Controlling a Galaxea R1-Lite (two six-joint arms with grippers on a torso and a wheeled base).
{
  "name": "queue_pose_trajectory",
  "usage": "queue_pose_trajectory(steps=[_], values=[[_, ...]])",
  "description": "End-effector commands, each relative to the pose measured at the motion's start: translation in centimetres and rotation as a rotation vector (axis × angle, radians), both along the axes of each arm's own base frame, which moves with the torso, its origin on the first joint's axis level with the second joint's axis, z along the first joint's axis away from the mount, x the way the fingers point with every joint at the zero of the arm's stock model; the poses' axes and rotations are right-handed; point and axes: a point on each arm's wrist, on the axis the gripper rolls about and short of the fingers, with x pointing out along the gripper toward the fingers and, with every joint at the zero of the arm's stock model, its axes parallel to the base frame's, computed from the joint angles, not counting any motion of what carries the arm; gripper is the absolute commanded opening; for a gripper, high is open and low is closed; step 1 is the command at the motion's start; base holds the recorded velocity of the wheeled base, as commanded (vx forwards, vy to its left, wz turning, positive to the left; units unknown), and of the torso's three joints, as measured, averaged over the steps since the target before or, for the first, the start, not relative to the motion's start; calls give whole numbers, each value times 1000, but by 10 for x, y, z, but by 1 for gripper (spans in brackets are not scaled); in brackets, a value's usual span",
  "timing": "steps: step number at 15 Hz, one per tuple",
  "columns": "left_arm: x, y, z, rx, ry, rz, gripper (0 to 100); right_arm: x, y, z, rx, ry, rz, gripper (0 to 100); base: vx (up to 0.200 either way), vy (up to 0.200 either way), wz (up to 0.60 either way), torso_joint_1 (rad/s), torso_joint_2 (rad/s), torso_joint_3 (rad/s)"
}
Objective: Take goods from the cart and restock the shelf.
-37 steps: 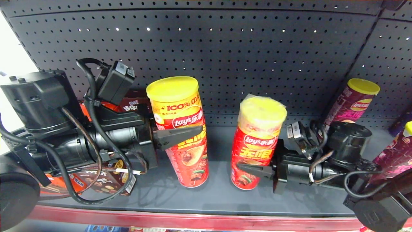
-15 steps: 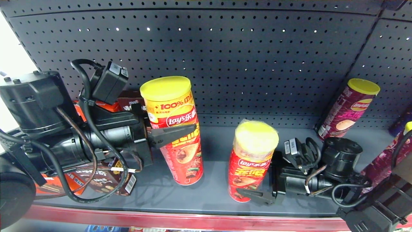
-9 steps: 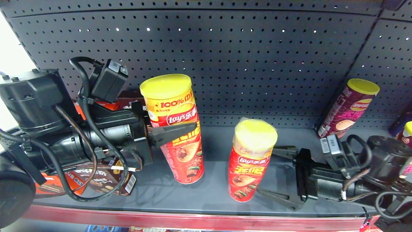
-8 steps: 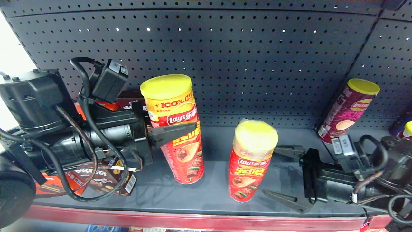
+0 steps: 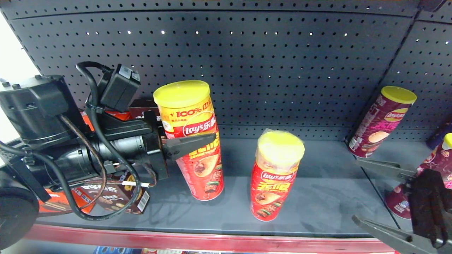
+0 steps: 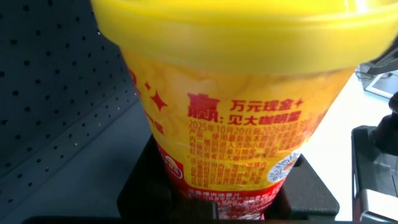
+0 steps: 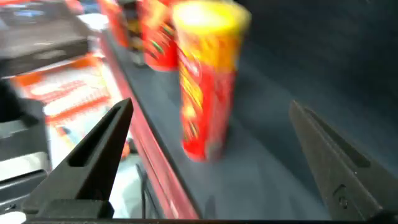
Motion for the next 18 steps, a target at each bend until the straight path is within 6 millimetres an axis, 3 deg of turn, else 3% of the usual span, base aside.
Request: queue_pose_trajectory(steps=[1, 5, 6, 7, 10, 11, 15, 18], values=[[1, 0, 5, -7, -14, 1, 0, -50, -26, 4, 49, -19, -209, 100, 0, 0, 0, 0, 0, 0], [2, -2, 8, -11, -25, 1, 0, -98, -52, -47, 124, 114, -572, 100, 0, 0, 0, 0, 0, 0], [1, -3, 6, -9, -21, -2, 0, -105, -55, -60, 128, 158, -649, 100, 0, 0, 0, 0, 0, 0], [1, -3, 6, -9, -21, -2, 0, -105, -55, -60, 128, 158, -649, 100, 0, 0, 0, 0, 0, 0], [2, -4, 6, -7, -20, -6, 0, -139, -61, -104, 180, 272, -866, 100, 0, 0, 0, 0, 0, 0], [2, -4, 5, -7, -18, -6, 0, -147, -61, -105, 211, 238, -904, 100, 0, 0, 0, 0, 0, 0], [2, -4, 6, -8, -21, -5, 0, -149, -66, -111, 237, 184, -1124, 100, 0, 0, 0, 0, 0, 0], [-1, -4, 5, -6, -17, -11, 0, -148, -63, -113, 95, 148, -979, 100, 0, 0, 0, 0, 0, 0]])
